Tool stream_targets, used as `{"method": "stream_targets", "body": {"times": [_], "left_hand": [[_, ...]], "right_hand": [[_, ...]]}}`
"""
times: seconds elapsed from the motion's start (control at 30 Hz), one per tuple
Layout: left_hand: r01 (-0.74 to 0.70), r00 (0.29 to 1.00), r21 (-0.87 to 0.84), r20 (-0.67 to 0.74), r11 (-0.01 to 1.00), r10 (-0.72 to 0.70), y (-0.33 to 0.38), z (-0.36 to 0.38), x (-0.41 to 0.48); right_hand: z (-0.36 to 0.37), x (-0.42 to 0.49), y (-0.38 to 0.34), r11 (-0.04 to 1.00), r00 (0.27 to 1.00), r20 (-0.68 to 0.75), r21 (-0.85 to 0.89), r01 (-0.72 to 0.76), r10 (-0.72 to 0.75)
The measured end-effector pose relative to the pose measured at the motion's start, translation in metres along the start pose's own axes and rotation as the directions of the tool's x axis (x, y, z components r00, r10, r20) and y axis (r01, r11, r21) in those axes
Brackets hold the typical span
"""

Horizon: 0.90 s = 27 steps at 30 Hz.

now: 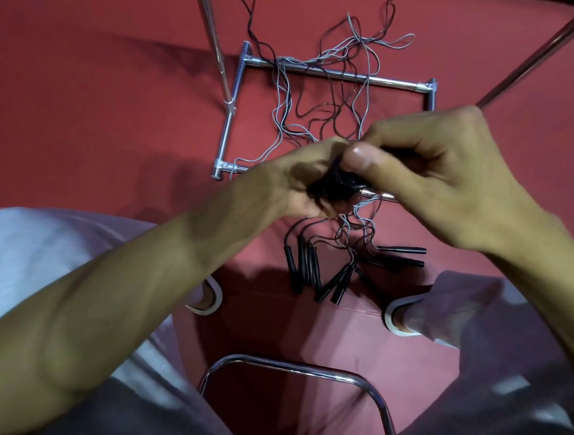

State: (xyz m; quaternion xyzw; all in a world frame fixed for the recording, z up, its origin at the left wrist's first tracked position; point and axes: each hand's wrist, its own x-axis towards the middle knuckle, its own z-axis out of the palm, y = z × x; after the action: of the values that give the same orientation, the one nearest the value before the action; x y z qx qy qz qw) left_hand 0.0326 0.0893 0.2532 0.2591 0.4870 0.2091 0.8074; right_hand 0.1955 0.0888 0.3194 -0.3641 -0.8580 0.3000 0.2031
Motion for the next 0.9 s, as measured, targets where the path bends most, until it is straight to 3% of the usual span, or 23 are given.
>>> {"method": "stream_targets", "body": {"times": [0.13,0.3,0.4,0.47,0.53,0.67,0.9], "left_hand": [[0.04,0.993,-0.148,-0.101,0.988,-0.056,0.008,0.006,0.0],[-0.057,0.975,-0.343,-0.22,0.937,-0.021,0.011,0.007,0.001],[-0.138,0.962,-0.35,-0.269,0.927,0.042,0.013,0.009,-0.001],[-0.185,0.956,-0.353,-0.281,0.917,0.084,0.014,0.011,-0.002],[-0.225,0.944,-0.357,-0.312,0.907,0.111,0.014,0.013,-0.002],[-0.292,0.919,-0.383,-0.366,0.877,0.146,0.01,0.012,0.003],[-0.348,0.859,-0.42,-0.502,0.838,0.105,0.001,0.012,0.006]], "right_hand": [[0.01,-0.001,0.022,0.987,0.992,-0.121,-0.147,-0.063,0.046],[0.023,-0.004,0.025,0.993,0.97,-0.221,-0.035,-0.113,0.103],[0.036,0.003,0.023,0.945,0.938,-0.256,0.286,-0.159,0.235],[0.043,0.008,0.019,0.789,0.891,-0.241,0.587,-0.181,0.385],[0.049,0.009,0.013,0.671,0.852,-0.216,0.716,-0.194,0.477],[0.055,0.009,0.012,0.846,0.838,-0.379,0.506,-0.167,0.392],[0.069,0.009,0.009,0.94,0.818,-0.491,0.302,-0.161,0.298]]}}
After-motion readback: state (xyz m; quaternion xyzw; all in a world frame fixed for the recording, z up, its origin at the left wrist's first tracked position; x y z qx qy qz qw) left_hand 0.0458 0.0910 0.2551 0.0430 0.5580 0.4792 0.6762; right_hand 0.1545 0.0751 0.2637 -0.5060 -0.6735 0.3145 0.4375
